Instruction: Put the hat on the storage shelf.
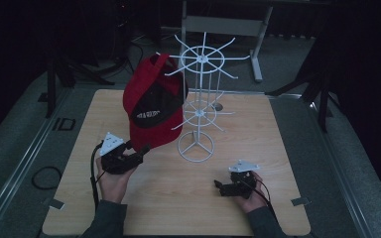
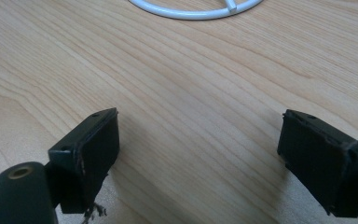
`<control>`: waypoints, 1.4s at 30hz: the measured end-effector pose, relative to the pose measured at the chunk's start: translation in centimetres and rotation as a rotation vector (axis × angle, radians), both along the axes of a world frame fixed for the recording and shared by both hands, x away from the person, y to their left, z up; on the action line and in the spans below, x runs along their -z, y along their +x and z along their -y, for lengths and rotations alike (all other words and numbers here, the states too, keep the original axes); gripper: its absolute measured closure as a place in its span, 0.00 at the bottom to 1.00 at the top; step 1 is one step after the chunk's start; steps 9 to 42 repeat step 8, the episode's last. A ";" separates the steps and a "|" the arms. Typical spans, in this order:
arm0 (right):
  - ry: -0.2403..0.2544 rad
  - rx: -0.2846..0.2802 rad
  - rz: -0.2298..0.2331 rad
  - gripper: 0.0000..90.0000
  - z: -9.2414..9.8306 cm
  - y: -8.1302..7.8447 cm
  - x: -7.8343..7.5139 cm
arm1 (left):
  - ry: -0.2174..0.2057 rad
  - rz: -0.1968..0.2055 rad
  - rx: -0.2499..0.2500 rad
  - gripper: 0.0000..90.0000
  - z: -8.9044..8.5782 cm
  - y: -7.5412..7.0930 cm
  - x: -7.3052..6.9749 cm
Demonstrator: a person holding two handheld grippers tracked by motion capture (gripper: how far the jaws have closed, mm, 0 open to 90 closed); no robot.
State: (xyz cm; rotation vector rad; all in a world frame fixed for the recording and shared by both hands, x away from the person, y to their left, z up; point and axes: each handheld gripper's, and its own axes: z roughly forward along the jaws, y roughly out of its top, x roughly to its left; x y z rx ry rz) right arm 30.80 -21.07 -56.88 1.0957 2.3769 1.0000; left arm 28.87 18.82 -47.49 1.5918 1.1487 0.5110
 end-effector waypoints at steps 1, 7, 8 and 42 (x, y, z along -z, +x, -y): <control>0.000 0.000 0.000 0.14 0.0 0.0 0.0 | -0.002 0.001 0.004 0.48 -0.2 -0.1 -0.1; 0.001 0.001 0.000 0.14 0.0 0.0 0.0 | -0.012 0.014 0.025 0.46 -0.9 -0.3 -0.4; 0.001 0.000 0.000 0.14 0.0 0.0 0.0 | -0.012 0.017 0.028 0.46 -0.9 -0.3 -0.5; 0.001 0.000 0.000 0.14 0.0 0.0 0.0 | -0.012 0.017 0.028 0.46 -0.9 -0.3 -0.5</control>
